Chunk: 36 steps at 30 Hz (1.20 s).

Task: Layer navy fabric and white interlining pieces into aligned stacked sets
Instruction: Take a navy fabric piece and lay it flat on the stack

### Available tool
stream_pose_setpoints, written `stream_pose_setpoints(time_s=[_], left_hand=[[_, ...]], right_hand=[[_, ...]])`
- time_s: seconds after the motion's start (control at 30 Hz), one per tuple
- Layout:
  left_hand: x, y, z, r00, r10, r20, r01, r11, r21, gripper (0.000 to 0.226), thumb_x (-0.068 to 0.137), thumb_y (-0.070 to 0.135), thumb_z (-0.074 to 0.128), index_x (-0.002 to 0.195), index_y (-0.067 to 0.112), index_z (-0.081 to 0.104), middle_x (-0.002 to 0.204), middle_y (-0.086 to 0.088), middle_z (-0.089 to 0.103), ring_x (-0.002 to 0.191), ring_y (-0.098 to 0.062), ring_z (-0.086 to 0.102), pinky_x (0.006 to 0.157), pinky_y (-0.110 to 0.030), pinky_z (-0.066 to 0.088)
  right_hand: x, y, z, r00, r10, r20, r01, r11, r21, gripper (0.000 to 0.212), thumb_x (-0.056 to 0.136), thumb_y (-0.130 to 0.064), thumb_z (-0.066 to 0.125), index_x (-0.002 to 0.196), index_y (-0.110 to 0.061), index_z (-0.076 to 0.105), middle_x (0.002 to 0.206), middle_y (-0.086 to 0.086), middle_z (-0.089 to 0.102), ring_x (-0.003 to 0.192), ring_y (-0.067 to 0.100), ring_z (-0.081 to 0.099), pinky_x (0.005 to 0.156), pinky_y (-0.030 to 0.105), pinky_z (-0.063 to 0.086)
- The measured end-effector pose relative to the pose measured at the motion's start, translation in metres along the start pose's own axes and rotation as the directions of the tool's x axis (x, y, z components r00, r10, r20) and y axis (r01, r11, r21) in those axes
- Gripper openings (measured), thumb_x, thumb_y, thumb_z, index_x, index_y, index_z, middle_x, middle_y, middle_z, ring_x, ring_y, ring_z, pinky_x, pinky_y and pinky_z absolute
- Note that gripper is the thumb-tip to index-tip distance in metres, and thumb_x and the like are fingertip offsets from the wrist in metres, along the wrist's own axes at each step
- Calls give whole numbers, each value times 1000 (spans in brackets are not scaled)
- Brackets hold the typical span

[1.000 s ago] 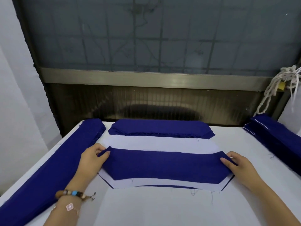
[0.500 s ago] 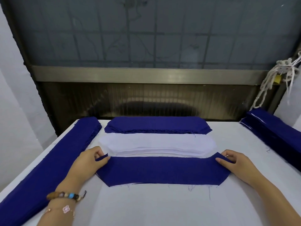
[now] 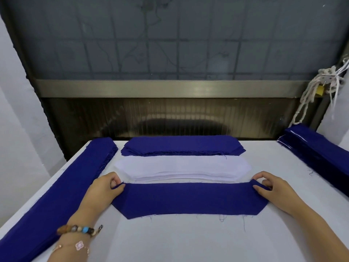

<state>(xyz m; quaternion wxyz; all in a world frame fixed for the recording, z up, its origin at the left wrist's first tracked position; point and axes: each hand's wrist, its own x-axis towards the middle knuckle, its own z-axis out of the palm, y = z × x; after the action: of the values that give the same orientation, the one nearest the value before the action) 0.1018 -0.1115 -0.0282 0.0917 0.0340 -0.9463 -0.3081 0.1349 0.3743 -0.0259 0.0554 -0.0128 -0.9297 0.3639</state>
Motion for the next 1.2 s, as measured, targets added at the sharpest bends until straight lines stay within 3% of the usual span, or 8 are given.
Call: stream_pose_setpoints(time_s=[0.1,0.2,0.33,0.43,0.53,0.77,1.03,1.2], left_hand=[[0,0,0,1000,-9,-13,9,1000,-11,20,87,23,69,74,13,57,63,-8,57,57,-14,47,54,-26,41],[1,-1,1,999,-22,-40,20,998,-51,25,90,24,65,71,10,55,56,-2,51,55,-13,43,54,-26,40],[1,-2,1,999,-32,-27,31,999,-43,12,89,12,64,81,16,55,60,-4,56,55,-13,48,52,-22,41],[1,-2,1,1000,-11,-15,10,999,-41,17,86,5,65,87,18,54,60,-5,50,54,-13,44,51,-24,40],[1,-2,0,999,20,-37,-20,1000,-4,22,82,3,65,85,22,56,70,-5,49,59,-15,43,54,-28,41],[1,-1,5,992,117,-57,-118,993,-11,28,83,-3,62,79,24,59,85,0,49,72,-14,50,63,-21,43],[13,13,12,963,106,-246,-127,989,-73,24,88,2,61,98,24,61,98,4,53,91,-12,51,72,-20,40],[46,28,7,954,113,-277,-150,982,-116,26,90,6,59,113,18,63,111,0,55,101,-16,52,83,-29,43]], right_hand=[[2,2,1,1000,-1,-7,1,1000,-1,17,93,-17,59,98,-33,57,60,2,64,58,11,56,57,23,44],[2,5,2,999,-32,-28,31,999,-33,22,91,-15,61,99,-36,56,55,-1,58,54,8,51,53,17,42],[2,8,3,996,-61,-63,56,995,-80,27,88,-12,64,97,-37,57,61,2,54,53,7,47,55,16,42],[3,9,4,994,-76,-77,68,993,-98,27,88,-9,63,94,-36,60,62,3,50,55,10,45,56,18,40],[4,8,6,990,-97,-102,82,987,-141,26,87,-10,63,90,-36,62,70,-4,47,64,13,47,59,18,38],[6,7,9,979,-157,-132,131,974,-187,30,86,-5,64,83,-35,65,80,-3,49,78,10,51,66,19,38],[13,-2,12,918,-225,-326,167,966,-197,25,89,0,57,86,-24,64,84,-2,54,81,14,52,73,27,43],[41,-11,15,919,-225,-325,157,962,-222,21,91,-6,56,97,-25,61,96,-7,56,85,10,52,78,23,40]])
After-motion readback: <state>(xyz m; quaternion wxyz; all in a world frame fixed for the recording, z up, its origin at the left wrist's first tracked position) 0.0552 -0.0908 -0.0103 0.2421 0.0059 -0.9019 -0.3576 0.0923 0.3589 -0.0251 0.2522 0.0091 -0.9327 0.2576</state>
